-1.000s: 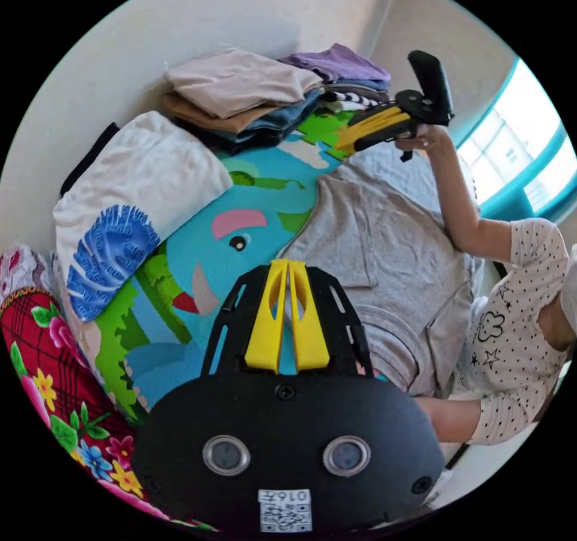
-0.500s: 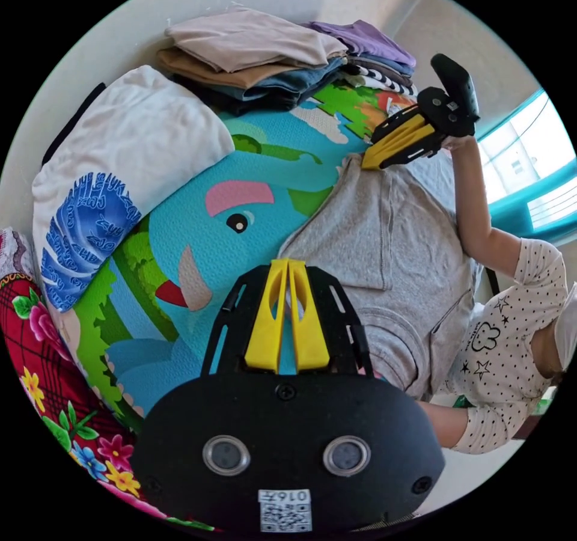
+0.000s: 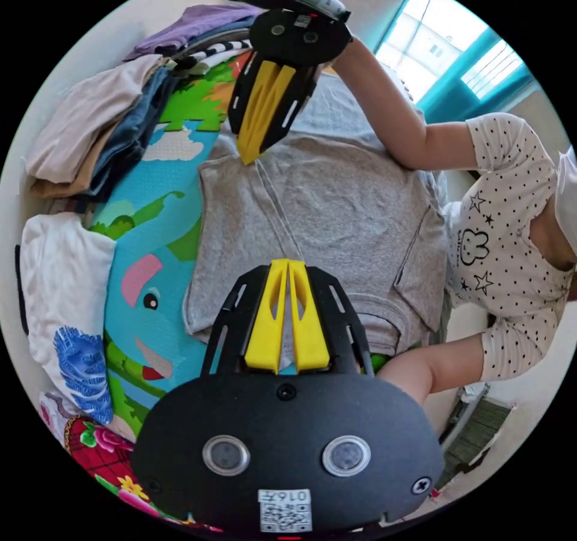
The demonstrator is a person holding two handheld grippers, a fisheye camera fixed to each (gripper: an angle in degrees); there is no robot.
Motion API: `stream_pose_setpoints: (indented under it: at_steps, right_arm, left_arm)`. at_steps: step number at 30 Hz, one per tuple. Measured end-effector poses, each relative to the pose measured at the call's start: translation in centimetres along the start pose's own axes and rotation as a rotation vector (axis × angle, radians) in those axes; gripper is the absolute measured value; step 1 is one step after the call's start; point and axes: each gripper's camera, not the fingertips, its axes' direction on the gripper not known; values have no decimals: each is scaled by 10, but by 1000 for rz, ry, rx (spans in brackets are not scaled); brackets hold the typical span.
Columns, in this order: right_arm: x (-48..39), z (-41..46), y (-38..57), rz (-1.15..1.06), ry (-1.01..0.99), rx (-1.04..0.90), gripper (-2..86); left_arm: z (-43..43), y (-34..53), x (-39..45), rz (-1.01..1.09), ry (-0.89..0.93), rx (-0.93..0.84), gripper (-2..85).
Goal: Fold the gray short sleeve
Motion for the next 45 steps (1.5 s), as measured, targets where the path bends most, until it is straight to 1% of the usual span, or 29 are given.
stream_pose_setpoints:
  at_steps: [2, 4, 5, 6, 7, 9, 10, 11, 12, 13, 15, 16, 17, 18, 20, 22, 25, 27, 28, 30, 31, 33, 34, 37, 39, 40, 42, 44, 45]
  right_arm:
    - [-14, -26, 11, 4, -4, -1, -4]
    - [-31, -58, 28, 9, 55, 7, -4]
    - [-44, -87, 40, 26, 116, 51, -4]
    - [-57, -122, 52, 61, 170, 122, -4]
    - [-63, -143, 59, 88, 199, 176, -4]
    - [-89, -241, 94, 256, 281, 494, -4]
    - [-97, -267, 108, 306, 293, 598, -4]
    - [-118, -316, 141, 397, 297, 811, -3]
    - [-146, -361, 180, 440, 290, 1003, -3]
    - [-163, -382, 201, 437, 296, 1092, -3]
    - [-239, -455, 286, 366, 375, 1424, -4]
    - [-256, -471, 307, 351, 391, 1510, -4]
    - [-287, -501, 347, 301, 406, 1662, -4]
    - [-313, -532, 381, 241, 404, 1760, -4]
    - [-346, -579, 424, 153, 418, 1790, -3]
    - [-373, -621, 462, 115, 450, 1736, -3]
    - [-400, -663, 516, 162, 530, 1523, -1]
    - [-401, -666, 562, 331, 593, 1320, 3]
    - [-399, -663, 576, 392, 603, 1279, 5]
    - [-395, -645, 639, 639, 607, 1182, 18]
    - [-397, -640, 656, 692, 602, 1180, 23]
    - [-407, -619, 721, 830, 551, 1203, 43]
    - [-409, -615, 736, 862, 533, 1208, 47]
    - [-416, -598, 809, 1051, 452, 1258, 62]
    - [-414, -592, 859, 1169, 394, 1363, 65]
    - [-412, -593, 870, 1177, 377, 1389, 66]
    - [-394, -604, 899, 1134, 277, 1435, 72]
    - [-384, -616, 910, 1092, 242, 1438, 78]
    - [-378, -622, 914, 1088, 247, 1427, 82]
  left_arm:
    - [-6, -3, 5, -20, 25, -66, -10]
    - [-34, -1, 17, -68, -55, -78, -10]
    - [-63, 2, 31, -128, -162, -60, -10]
    - [-100, 7, 53, -175, -259, 13, -10]
    - [-119, 11, 65, -193, -294, 60, -10]
    - [-182, 31, 112, -294, -383, 227, -10]
    - [-192, 37, 124, -319, -394, 247, -10]
    - [-205, 50, 147, -388, -417, 264, -10]
    - [-213, 63, 173, -475, -440, 298, -10]
    - [-214, 69, 188, -498, -446, 315, -10]
    - [-213, 77, 254, -519, -435, 394, -10]
    - [-212, 74, 271, -505, -431, 402, -10]
    - [-210, 63, 304, -467, -432, 413, -10]
    - [-210, 47, 333, -439, -437, 440, -9]
    - [-211, 16, 369, -369, -423, 473, -9]
    - [-214, -20, 397, -320, -389, 520, -8]
    - [-217, -82, 427, -255, -307, 550, -2]
    - [-220, -126, 449, -183, -243, 595, 22]
    - [-221, -137, 454, -158, -223, 603, 31]
    - [-227, -177, 468, -105, -134, 631, 60]
    - [-229, -187, 471, -95, -118, 636, 65]
    - [-236, -220, 488, -79, -110, 640, 82]
    - [-238, -227, 494, -73, -119, 636, 86]
    - [-250, -252, 516, -78, -188, 612, 100]
    - [-265, -264, 526, -107, -221, 638, 103]
    - [-268, -269, 527, -116, -233, 642, 103]
    - [-276, -288, 535, -142, -318, 602, 101]
    - [-279, -302, 537, -187, -376, 516, 99]
    - [-288, -302, 539, -216, -373, 531, 95]
